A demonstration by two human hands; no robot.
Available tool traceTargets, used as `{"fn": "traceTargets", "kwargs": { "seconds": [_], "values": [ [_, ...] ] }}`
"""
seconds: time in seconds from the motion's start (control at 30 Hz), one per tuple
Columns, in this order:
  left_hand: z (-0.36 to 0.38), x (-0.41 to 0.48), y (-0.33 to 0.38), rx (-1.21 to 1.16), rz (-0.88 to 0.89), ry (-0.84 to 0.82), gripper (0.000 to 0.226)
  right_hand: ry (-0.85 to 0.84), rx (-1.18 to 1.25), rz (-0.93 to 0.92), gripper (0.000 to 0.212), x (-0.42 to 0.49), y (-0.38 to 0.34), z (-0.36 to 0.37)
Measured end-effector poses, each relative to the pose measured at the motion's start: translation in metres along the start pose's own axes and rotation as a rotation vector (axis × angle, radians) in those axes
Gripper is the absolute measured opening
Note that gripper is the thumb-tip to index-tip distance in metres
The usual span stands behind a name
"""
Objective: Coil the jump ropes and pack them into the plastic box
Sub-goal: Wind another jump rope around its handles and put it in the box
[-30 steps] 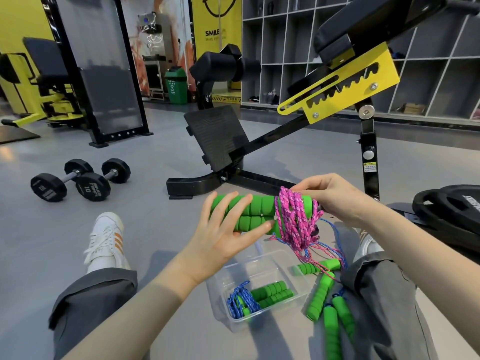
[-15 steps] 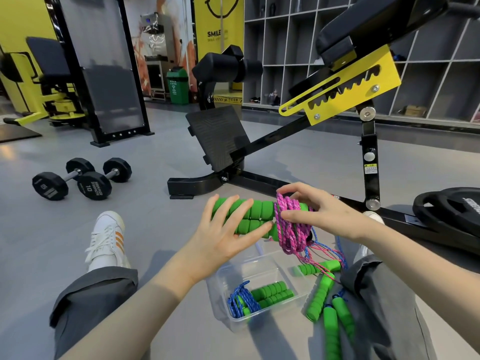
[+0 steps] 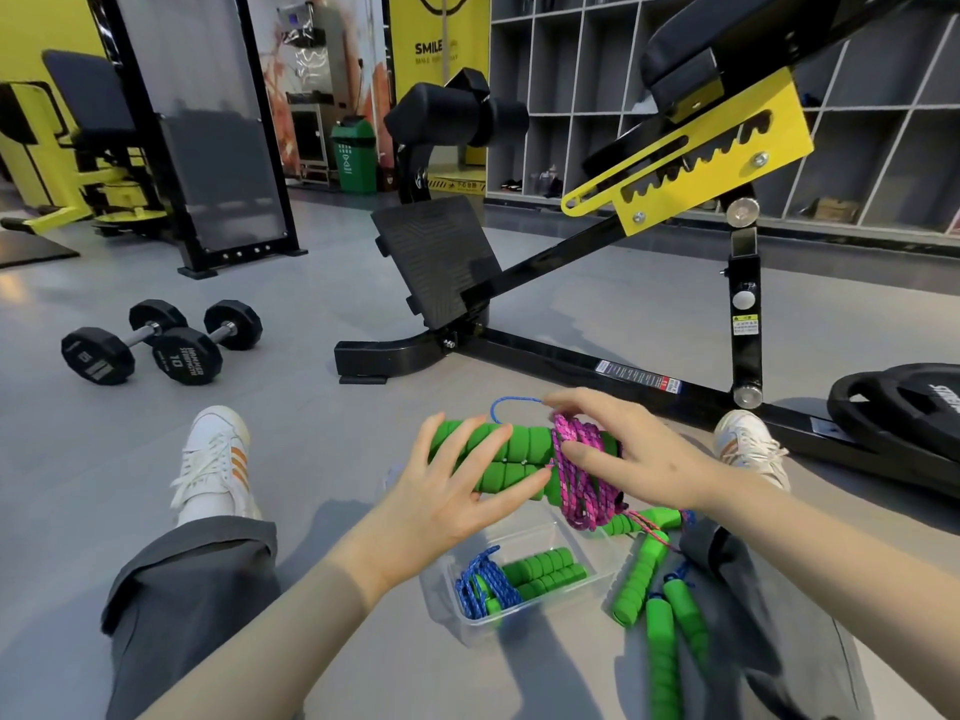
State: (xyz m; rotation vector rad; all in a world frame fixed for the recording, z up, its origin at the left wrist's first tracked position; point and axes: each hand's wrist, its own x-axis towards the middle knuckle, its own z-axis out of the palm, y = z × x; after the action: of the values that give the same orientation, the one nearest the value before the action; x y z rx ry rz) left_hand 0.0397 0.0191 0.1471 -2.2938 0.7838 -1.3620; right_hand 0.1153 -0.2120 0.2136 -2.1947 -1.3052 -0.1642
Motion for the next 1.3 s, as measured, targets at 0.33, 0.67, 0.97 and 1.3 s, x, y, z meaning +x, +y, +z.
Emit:
{"fn": "traceTargets", "kwargs": {
  "seconds": [0.33, 0.67, 0.97, 1.3],
  "values": [
    [0.026, -0.033, 0.022, 0.002, -0.035, -0.042, 0.053, -0.056, -0.34, -0.28, 0.038, -0.01, 0.02, 0.033],
    [0.052, -0.042, 0.05, -0.046, -0.109, -0.099, 0.044, -0.127, -0.276, -0.265, 0.031, -0.014, 0.054, 0.054],
    [0.092, -0.07, 0.072, -0.077, -0.136, -0.304, 0.078, -0.189, -0.249, -0.189, 0.026, -0.013, 0.097, 0.091],
    [0.128, -0.084, 0.092, -0.277, -0.28, -0.613, 0.123, -0.319, -0.093, 0.012, 0.029, 0.007, 0.143, 0.138]
  ]
}}
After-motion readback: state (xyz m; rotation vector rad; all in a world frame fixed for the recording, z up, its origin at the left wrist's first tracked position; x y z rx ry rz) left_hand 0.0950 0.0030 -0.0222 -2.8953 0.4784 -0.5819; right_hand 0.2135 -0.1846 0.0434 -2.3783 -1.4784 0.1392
